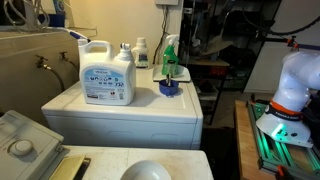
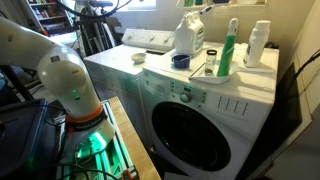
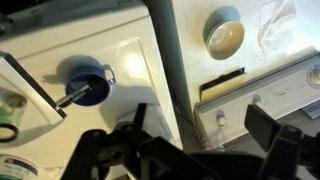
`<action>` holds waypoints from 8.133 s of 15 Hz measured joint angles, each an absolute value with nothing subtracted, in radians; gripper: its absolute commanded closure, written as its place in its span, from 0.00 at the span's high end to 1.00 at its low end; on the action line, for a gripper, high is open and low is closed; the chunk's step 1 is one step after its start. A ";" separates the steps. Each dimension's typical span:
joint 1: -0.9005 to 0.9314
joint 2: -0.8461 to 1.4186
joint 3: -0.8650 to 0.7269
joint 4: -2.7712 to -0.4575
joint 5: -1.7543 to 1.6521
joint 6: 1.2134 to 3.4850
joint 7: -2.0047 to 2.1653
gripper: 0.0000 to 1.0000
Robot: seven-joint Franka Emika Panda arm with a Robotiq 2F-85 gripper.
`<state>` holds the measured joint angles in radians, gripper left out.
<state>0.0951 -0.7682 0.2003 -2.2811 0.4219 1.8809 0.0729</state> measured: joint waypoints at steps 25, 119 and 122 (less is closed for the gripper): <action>0.131 0.068 0.357 -1.592 -0.412 2.211 0.387 1.00; 0.192 0.128 0.025 -1.435 -0.303 2.094 0.630 0.10; 0.193 0.138 0.032 -1.412 -0.346 1.982 0.595 0.10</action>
